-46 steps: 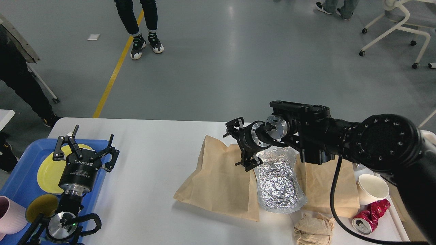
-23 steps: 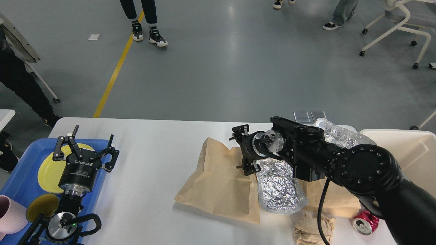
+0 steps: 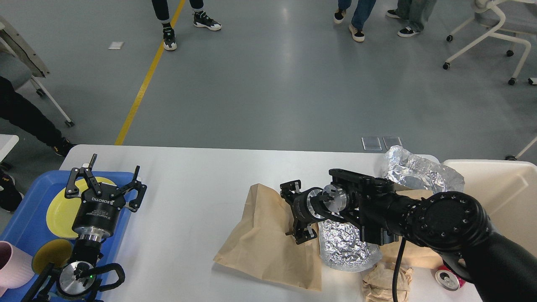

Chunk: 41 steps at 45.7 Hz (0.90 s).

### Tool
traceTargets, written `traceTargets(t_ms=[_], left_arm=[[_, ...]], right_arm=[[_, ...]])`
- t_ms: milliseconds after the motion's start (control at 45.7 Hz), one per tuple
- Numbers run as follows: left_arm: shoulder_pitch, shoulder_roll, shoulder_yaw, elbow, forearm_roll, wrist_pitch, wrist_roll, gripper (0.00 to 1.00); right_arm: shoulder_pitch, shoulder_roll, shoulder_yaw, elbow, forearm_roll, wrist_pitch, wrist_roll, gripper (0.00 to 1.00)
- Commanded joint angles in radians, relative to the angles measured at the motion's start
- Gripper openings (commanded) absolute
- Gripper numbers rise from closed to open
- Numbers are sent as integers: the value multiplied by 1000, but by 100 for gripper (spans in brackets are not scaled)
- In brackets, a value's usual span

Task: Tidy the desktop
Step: 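Lower the right gripper and grasp the brown paper bag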

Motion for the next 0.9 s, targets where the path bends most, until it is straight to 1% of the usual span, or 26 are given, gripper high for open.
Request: traceTargets(t_ms=[0, 22, 175, 219, 416, 876], left_arm=[[1, 0, 0, 0, 0, 0, 0, 96], [-1, 0, 0, 0, 1, 0, 0, 96], [-1, 0, 0, 0, 0, 0, 1, 96], [1, 0, 0, 0, 1, 0, 0, 96], [-1, 0, 0, 0, 1, 0, 1, 96], [1, 0, 0, 0, 0, 0, 1, 96]], right_arm=[[0, 2, 0, 26, 0, -1, -2, 88], [0, 0, 0, 40, -4, 2, -2, 71], [1, 2, 0, 86, -23, 2, -3, 18], [1, 3, 0, 94, -24, 3, -5, 0], [6, 3, 0, 111, -70, -12, -5, 0], [10, 5, 3, 135, -74, -14, -6, 0]])
